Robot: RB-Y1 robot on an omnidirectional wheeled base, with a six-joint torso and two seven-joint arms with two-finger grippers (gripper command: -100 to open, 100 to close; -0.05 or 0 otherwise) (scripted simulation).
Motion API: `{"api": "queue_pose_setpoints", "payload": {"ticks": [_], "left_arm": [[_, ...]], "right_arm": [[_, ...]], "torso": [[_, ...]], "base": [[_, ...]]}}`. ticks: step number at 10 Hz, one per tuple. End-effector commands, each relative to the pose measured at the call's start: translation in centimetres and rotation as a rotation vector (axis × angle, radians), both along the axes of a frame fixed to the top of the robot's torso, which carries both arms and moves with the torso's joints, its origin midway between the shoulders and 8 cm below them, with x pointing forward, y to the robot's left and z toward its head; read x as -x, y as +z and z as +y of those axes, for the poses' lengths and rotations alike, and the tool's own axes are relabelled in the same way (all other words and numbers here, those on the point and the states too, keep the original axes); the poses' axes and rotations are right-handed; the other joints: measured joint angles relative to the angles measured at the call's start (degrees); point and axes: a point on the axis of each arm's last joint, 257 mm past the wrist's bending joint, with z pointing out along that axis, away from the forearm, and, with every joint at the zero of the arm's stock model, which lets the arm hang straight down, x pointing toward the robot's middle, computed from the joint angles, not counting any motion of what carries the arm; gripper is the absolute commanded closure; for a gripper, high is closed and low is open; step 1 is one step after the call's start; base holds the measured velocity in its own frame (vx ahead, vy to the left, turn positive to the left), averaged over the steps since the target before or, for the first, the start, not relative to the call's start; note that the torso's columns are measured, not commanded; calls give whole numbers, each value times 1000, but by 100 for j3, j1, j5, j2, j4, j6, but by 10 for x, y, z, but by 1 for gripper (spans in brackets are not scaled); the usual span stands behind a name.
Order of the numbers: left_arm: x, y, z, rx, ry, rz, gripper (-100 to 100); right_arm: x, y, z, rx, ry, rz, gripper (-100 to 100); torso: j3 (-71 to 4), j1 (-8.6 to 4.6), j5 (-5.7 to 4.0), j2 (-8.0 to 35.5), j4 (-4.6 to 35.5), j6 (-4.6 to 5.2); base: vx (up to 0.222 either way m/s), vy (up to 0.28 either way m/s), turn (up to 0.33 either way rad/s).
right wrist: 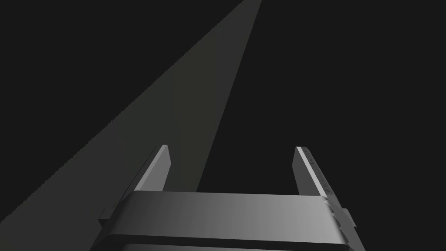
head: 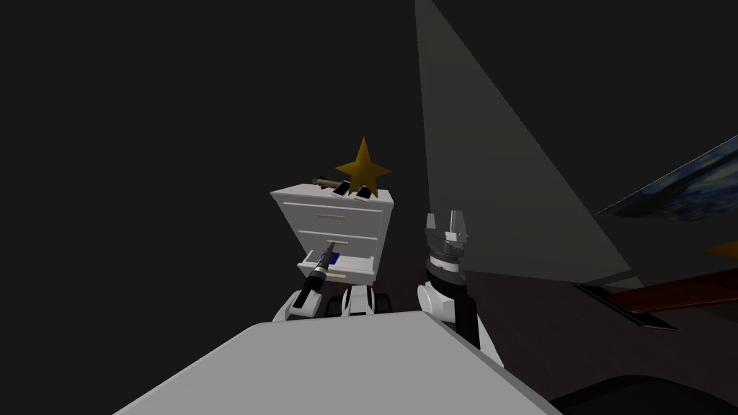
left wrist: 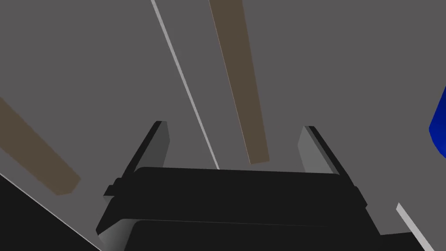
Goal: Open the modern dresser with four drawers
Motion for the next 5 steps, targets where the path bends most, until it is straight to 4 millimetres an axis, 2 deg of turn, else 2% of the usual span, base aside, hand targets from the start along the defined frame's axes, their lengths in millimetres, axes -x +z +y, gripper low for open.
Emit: {"api": "queue_pose_setpoints", "payload": {"ticks": [1, 2, 4, 5], "left_arm": [[-4, -3, -12, 43, 12, 11, -100], [-4, -3, -18, 58, 15, 12, -100], [-5, -3, -14, 49, 13, 11, -100], [-5, -3, -14, 48, 13, 10, 100]], "right_arm": [[0, 0, 0, 0, 0, 0, 0], [0, 0, 0, 0, 0, 0, 0], [0, 0, 0, 0, 0, 0, 0], [0, 0, 0, 0, 0, 0, 0]], "torso": [[8, 4, 1, 12, 4, 0], [17, 4, 1, 28, 7, 0], [26, 12, 2, 42, 12, -1], [20, 12, 3, 30, 9, 0]], "base": [[128, -24, -7], [66, -24, -2], [16, -7, 0], [0, 0, 0]]}}
